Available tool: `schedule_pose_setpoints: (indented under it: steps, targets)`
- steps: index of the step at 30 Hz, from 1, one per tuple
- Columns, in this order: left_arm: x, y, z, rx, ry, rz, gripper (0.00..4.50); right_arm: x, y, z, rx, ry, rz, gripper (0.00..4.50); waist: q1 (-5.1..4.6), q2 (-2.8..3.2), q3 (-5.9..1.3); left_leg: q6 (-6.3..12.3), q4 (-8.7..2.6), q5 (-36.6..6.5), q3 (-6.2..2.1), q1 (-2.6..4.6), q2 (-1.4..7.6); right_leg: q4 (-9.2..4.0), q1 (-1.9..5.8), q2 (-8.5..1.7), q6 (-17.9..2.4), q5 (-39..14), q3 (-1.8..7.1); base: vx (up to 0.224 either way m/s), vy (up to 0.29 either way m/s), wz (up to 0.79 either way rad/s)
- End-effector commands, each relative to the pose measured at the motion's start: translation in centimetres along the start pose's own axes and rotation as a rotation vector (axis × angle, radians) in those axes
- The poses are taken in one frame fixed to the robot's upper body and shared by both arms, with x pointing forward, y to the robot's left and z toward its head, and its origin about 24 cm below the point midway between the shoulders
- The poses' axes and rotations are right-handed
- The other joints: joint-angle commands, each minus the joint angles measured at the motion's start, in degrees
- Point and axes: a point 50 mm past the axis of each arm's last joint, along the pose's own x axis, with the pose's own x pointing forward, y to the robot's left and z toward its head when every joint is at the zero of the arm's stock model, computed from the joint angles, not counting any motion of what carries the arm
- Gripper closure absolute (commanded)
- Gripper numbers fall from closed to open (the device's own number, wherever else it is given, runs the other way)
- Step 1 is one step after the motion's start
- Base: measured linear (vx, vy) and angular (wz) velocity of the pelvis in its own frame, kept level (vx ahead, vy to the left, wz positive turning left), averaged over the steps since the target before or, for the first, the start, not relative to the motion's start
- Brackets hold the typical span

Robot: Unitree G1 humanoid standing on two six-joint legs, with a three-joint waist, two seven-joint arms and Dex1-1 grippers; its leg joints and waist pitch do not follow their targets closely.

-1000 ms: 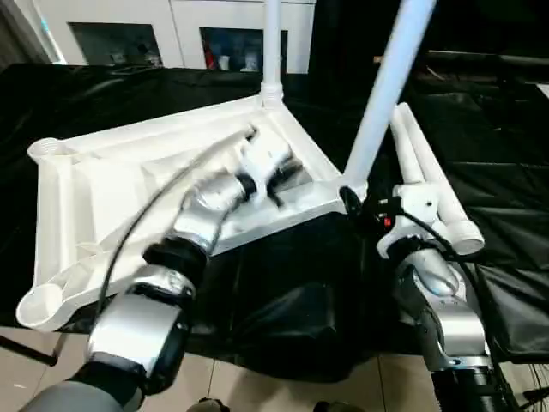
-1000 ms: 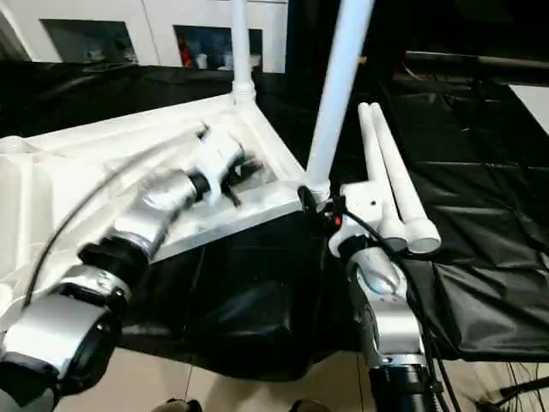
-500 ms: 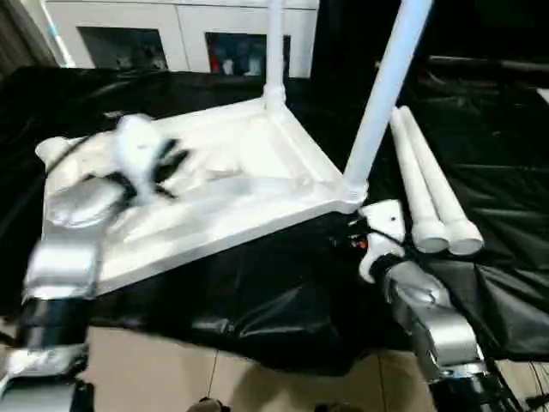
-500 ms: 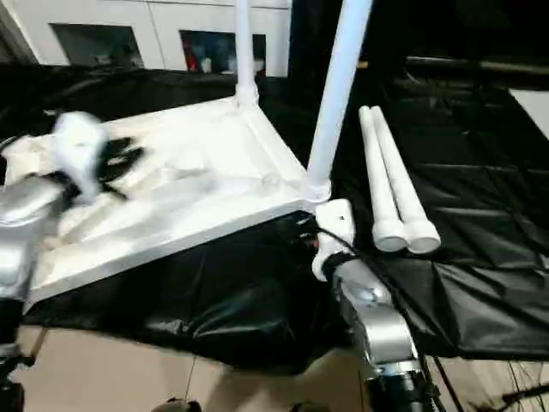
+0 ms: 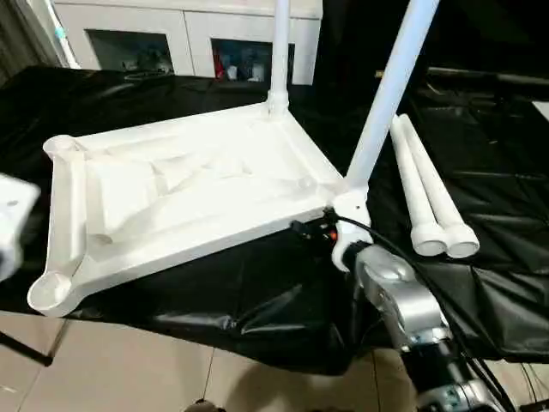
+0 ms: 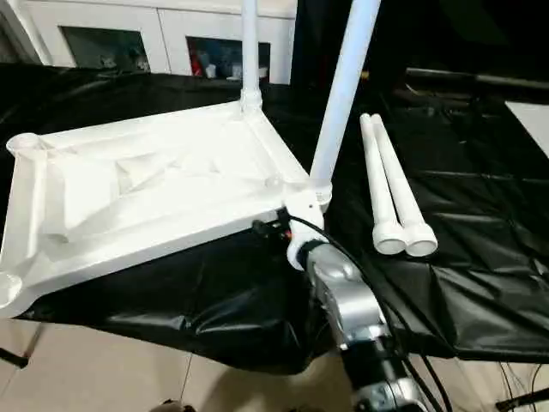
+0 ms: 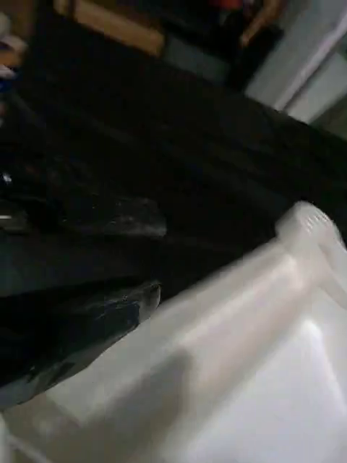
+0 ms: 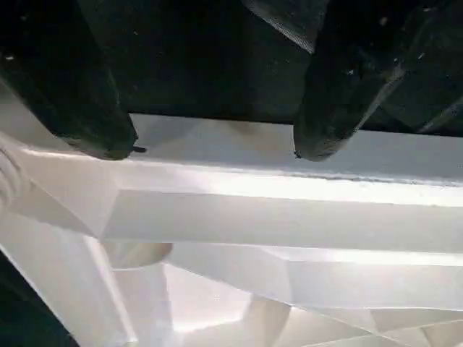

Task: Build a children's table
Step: Rotate table base

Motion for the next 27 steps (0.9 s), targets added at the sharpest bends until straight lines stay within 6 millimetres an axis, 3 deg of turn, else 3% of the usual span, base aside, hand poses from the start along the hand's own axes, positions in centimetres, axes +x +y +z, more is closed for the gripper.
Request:
schedule_pose_setpoints:
  steps: [1,3,5,9,13,18,27]
  targets:
    - [0.0,-0.2,-0.7,-0.017,0.036,-0.016,3.41,0.4,0.0,-0.3,-0.016,0.016,0.002,0.64,-0.02,1.41,-4.08,-1.28,-4.03,-12.22,-0.06,0.91,0.29,-3.47,1.94,-2.49,-11.19,-5.51,1.4,0.0,0.0,0.0]
    - [0.2,-1.0,-1.3,-0.029,0.053,-0.067,3.41,0.6,0.0,-0.5,-0.02,0.024,0.008,0.64,-0.01,1.43,-4.18,-1.38,-3.96,-12.06,-0.06,0.81,0.18,-3.43,1.96,-2.5,-11.5,-4.78,1.42,0.0,0.0,0.0]
    - [0.6,-2.4,-1.9,-0.065,0.068,-0.169,3.41,1.0,0.0,-0.7,-0.025,0.035,0.012,0.64,0.05,0.81,-4.32,-1.04,-3.91,-11.32,-0.01,0.77,0.16,-3.32,2.14,-2.55,-11.52,-3.74,1.44,0.0,0.0,0.0]
    - [1.5,-5.2,-3.2,-0.065,0.113,-0.367,3.41,1.9,-0.1,-1.0,-0.037,0.054,0.015,0.64,0.09,0.94,-4.37,-0.92,-3.99,-12.27,-0.08,0.7,0.14,-3.42,2.07,-2.62,-11.9,-5.02,1.43,0.0,0.0,0.0]
    - [1.5,-5.8,-3.4,-0.045,0.134,-0.44,3.41,2.2,-0.3,-0.9,-0.048,0.056,0.018,0.64,0.04,0.73,-4.29,-1.1,-4.03,-14.67,-0.07,0.94,0.2,-3.69,1.9,-2.8,-11.31,-9.06,1.55,0.0,0.0,0.0]
    - [0.9,-6.1,-3.7,0.019,0.163,-0.546,3.41,2.7,-0.6,-0.7,-0.073,0.052,0.024,0.64,-0.09,0.72,-4.26,-1.23,-4.15,-15.54,-0.11,0.92,0.29,-3.7,1.82,-2.77,-11.22,-10.38,1.52,0.0,0.0,0.0]
    - [-1.4,-7.7,-1.8,0.047,0.072,-0.797,3.41,3.6,-0.9,-0.2,-0.087,0.04,0.039,0.64,-0.28,0.27,-4.3,-0.64,-3.96,-14.4,0.23,0.87,0.32,-3.46,1.72,-2.69,-12.01,-9.92,1.58,0.0,0.0,0.0]
